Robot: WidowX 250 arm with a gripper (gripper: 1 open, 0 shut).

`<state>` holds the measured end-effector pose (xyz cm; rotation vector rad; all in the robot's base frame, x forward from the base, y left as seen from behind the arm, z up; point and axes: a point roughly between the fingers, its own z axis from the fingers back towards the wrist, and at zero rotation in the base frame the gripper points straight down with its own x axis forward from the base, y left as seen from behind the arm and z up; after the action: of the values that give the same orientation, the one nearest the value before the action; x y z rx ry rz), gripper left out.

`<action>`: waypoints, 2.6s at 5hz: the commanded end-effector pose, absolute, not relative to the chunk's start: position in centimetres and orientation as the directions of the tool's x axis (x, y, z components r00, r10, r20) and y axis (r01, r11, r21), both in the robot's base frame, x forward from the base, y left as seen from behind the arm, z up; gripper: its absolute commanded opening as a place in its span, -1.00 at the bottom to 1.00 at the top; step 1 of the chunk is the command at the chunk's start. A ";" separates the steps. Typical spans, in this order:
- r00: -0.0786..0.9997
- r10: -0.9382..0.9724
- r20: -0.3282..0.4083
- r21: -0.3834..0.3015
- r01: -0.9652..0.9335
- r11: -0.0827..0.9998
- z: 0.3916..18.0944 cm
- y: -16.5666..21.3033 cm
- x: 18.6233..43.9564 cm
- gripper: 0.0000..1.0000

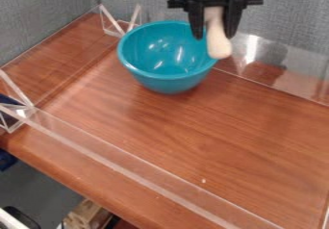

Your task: Put the mushroom in the blue bowl

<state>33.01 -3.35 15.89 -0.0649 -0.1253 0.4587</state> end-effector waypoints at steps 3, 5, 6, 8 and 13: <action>0.916 0.386 0.106 -0.114 -0.374 0.920 14.7 -5.4 33.0 -1.00; 0.929 0.359 0.092 -0.113 -0.349 0.930 13.1 -6.4 33.5 -1.00; 0.928 0.358 0.105 -0.124 -0.345 0.930 14.0 -6.3 33.4 -1.00; 0.926 0.355 0.127 -0.149 -0.336 0.930 15.4 -6.3 33.9 -1.00; 0.838 0.528 0.138 -0.087 -0.521 0.849 14.9 4.2 39.5 -1.00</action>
<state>38.80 3.61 11.91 -0.0331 -0.0684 0.5448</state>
